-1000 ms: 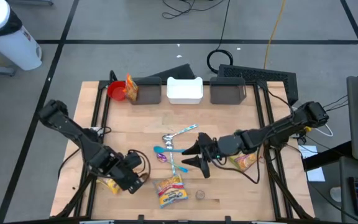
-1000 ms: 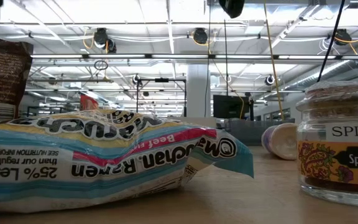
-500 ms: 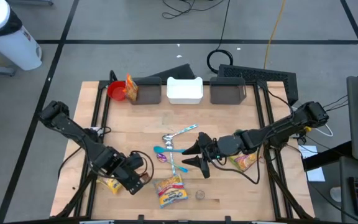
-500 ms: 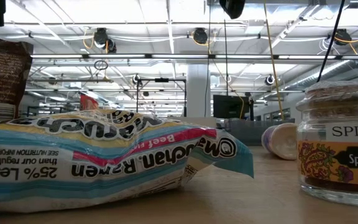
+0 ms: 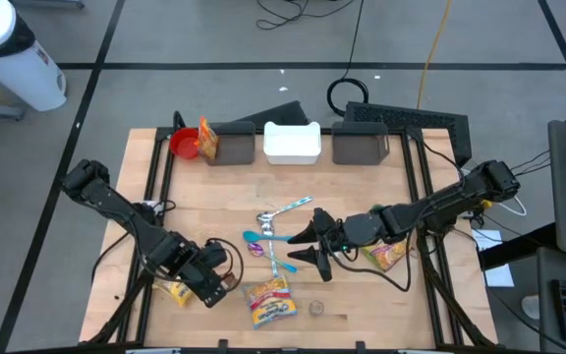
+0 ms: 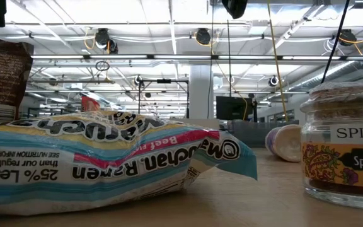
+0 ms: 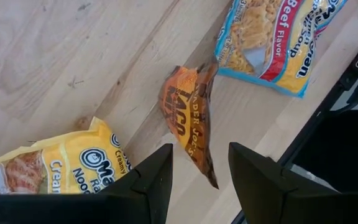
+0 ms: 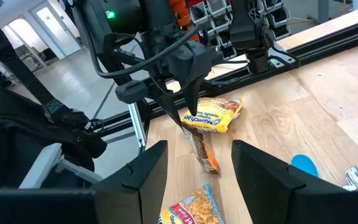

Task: Pick & Place Food Item
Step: Put the orange seasoning pack into the white bin

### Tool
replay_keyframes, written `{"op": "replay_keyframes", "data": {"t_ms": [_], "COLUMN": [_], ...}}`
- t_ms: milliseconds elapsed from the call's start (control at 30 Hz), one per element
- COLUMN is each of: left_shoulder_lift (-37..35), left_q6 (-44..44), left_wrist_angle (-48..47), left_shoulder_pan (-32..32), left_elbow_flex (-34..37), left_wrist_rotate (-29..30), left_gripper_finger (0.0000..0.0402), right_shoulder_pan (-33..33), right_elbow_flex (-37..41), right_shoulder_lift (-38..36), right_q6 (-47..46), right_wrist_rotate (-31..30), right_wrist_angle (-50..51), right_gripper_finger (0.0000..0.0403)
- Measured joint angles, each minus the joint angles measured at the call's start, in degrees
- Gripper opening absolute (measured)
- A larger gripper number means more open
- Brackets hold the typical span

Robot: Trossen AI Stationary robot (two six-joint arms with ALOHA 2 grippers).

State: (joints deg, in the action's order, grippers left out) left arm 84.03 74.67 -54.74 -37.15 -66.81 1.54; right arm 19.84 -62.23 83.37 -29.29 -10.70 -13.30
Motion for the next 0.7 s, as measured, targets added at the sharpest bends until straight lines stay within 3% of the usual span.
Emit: {"op": "replay_keyframes", "data": {"t_ms": [700], "left_shoulder_lift": [7.19], "left_q6": [-0.57], "left_wrist_angle": [1.46], "left_shoulder_pan": [1.33], "left_elbow_flex": [0.0], "left_wrist_rotate": [-4.93], "left_gripper_finger": [0.0161], "right_shoulder_pan": [0.0], "right_elbow_flex": [0.03], "right_shoulder_lift": [0.0], "right_q6": [-0.03], "right_wrist_rotate": [0.18], "right_wrist_angle": [0.72], "right_gripper_finger": [0.0171]}}
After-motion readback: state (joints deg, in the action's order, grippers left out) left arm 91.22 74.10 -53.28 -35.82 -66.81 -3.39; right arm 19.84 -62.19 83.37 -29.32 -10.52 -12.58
